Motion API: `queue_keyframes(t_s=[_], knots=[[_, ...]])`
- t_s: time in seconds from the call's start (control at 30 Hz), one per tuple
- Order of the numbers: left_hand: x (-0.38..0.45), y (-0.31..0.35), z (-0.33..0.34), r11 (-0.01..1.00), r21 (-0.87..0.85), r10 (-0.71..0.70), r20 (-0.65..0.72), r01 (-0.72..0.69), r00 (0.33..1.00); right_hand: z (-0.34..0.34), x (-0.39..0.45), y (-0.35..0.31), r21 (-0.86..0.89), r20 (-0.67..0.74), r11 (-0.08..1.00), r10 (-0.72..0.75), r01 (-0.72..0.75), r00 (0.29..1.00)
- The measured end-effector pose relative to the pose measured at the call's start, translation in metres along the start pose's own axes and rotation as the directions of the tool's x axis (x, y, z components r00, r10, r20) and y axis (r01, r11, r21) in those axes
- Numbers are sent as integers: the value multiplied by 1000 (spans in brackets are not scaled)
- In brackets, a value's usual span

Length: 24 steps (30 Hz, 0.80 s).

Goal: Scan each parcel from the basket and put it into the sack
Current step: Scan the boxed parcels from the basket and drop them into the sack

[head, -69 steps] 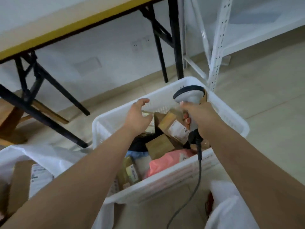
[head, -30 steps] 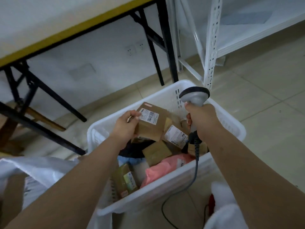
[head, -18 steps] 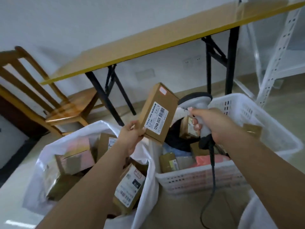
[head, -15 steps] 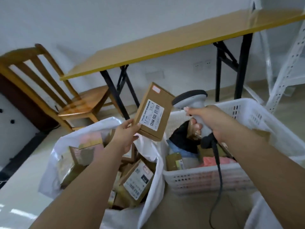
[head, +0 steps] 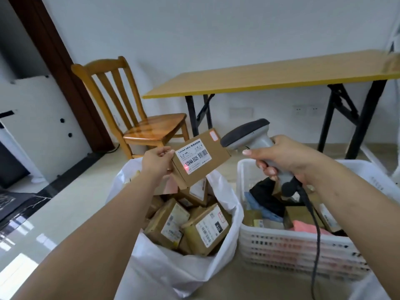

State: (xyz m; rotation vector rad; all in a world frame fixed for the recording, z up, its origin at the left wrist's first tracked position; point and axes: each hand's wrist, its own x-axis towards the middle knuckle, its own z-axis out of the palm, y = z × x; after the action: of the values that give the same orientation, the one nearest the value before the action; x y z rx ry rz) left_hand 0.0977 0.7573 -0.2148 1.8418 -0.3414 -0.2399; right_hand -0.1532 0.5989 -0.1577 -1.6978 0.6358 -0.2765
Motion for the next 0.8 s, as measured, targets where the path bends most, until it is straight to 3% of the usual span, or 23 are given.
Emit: queue_keyframes(t_s=[0.4, 0.67, 0.8], knots=[[0, -1, -22, 998, 50, 34, -29, -33, 999, 3, 0, -12, 0, 35, 996, -85, 85, 996], [4, -6, -31, 994, 105, 38, -30, -34, 999, 7, 1, -11, 17, 34, 997, -73, 72, 997], [6, -13, -48, 982, 189, 27, -72, -13, 997, 17, 16, 9, 32, -16, 999, 7, -7, 1000]])
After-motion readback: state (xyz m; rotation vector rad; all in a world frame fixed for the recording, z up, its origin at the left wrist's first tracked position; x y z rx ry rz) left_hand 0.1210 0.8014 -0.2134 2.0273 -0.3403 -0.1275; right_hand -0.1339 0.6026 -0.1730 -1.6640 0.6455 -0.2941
